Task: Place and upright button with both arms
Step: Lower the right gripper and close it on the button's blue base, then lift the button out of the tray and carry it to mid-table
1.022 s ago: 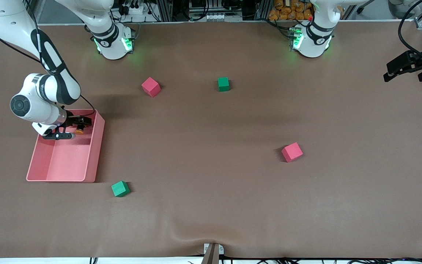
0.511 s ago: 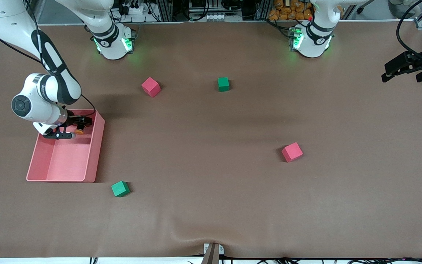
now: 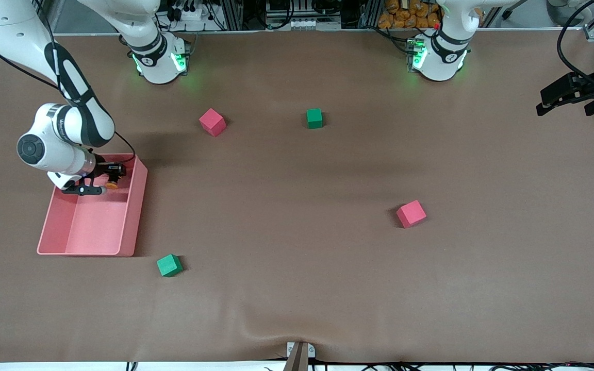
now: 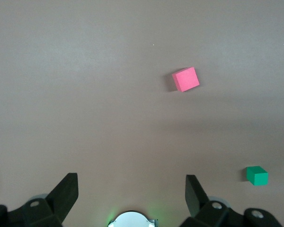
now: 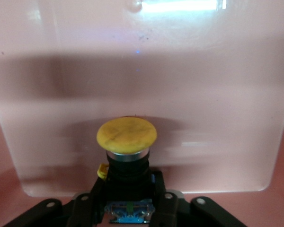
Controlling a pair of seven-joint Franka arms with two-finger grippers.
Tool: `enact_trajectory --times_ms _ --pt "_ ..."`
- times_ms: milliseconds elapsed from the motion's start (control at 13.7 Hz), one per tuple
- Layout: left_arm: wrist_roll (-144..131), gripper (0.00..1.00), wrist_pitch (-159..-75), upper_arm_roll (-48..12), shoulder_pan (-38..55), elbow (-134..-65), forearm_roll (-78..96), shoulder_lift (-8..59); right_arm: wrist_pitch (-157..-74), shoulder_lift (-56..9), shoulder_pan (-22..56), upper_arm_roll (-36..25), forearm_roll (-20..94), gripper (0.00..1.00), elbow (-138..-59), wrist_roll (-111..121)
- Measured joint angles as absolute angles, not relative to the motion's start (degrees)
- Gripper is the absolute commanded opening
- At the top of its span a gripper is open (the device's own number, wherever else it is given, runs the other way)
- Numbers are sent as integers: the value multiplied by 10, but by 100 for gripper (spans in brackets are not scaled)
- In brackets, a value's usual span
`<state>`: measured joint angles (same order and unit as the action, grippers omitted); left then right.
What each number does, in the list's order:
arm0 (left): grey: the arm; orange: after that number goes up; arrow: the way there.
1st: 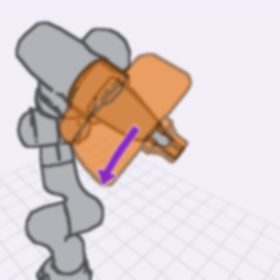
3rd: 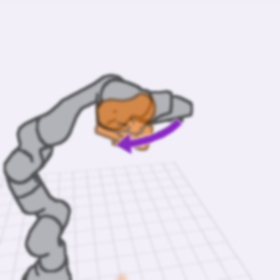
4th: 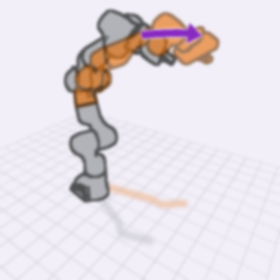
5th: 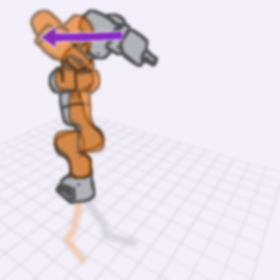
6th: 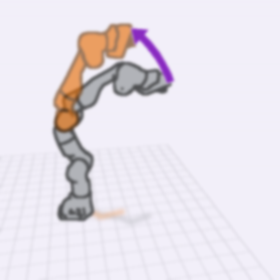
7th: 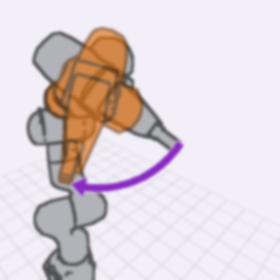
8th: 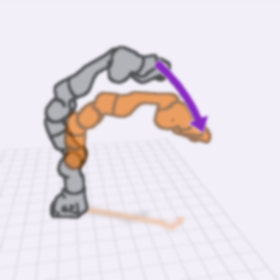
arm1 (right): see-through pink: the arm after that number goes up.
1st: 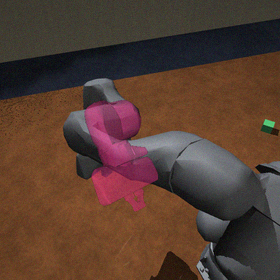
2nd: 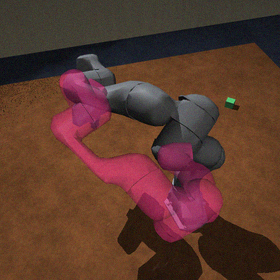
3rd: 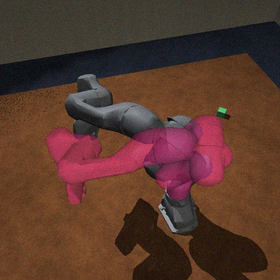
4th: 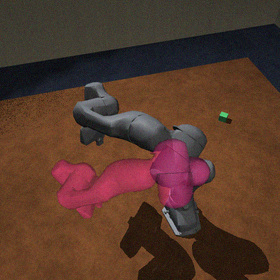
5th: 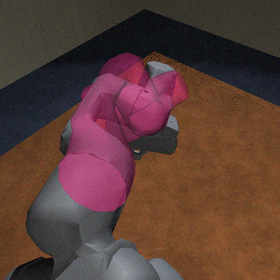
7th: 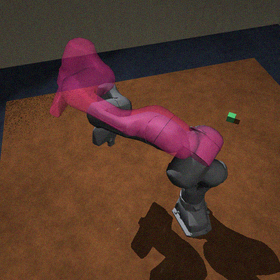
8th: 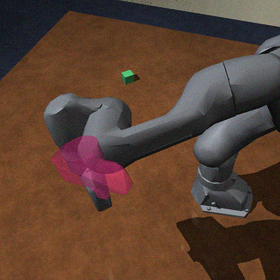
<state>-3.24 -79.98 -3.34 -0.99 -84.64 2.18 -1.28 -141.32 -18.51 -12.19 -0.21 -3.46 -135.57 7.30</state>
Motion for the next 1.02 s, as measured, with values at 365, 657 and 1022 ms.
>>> enact_trajectory --times_ms 365,657,1022 --pt "-32 100 -800 -34 -10 -847 22 -12 -1413 -185 -122 -2 -35 5 -1356 73" --pt "-32 100 -800 -34 -10 -847 22 -12 -1417 -158 -121 0 -35 5 -1345 73" --pt "-32 100 -800 -34 -10 -847 22 -12 -1279 -95 -97 4 -35 5 -1264 74"
